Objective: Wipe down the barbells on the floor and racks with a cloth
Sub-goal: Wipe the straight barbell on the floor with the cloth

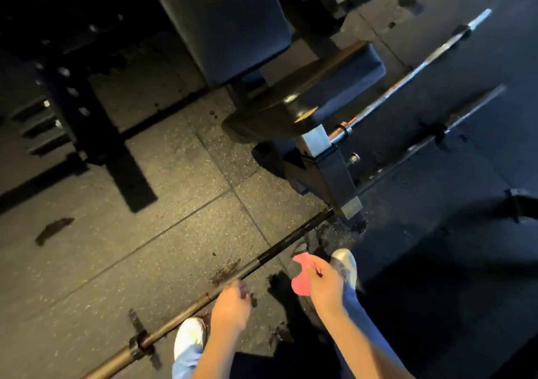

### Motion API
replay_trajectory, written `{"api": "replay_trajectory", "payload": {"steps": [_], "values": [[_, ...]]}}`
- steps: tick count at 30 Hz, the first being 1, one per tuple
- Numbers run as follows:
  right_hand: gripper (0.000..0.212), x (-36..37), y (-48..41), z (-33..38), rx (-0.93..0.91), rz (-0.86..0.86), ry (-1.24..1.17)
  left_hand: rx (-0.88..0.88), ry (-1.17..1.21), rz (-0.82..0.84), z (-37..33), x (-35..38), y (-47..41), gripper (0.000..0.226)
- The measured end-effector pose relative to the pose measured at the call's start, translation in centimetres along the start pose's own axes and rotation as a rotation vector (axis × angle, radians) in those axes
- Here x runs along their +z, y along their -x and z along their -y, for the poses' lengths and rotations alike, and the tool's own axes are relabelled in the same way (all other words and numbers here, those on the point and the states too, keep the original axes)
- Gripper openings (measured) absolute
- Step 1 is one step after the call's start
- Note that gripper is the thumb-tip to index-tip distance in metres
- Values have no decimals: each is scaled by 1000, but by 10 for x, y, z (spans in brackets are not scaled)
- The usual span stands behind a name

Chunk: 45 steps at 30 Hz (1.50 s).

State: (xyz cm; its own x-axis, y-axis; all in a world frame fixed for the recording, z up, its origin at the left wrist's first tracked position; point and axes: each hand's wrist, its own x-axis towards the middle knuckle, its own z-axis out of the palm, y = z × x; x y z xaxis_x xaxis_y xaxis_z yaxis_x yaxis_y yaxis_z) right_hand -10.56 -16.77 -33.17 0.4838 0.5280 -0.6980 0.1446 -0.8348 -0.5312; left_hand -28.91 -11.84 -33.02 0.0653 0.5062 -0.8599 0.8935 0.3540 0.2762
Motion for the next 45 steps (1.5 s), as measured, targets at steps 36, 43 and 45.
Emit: {"api": "replay_trajectory", "payload": {"steps": [36, 43, 45], "values": [[23, -12, -269, -145, -873, 644, 655, -250, 220, -573, -30, 246, -203, 47], [20, 40, -307, -145, -1238, 602, 714, -244, 11, -721, -10, 256, -257, 59], [20, 51, -317, -136, -1355, 597, 757, -248, -74, -688, -10, 251, -265, 55]]}}
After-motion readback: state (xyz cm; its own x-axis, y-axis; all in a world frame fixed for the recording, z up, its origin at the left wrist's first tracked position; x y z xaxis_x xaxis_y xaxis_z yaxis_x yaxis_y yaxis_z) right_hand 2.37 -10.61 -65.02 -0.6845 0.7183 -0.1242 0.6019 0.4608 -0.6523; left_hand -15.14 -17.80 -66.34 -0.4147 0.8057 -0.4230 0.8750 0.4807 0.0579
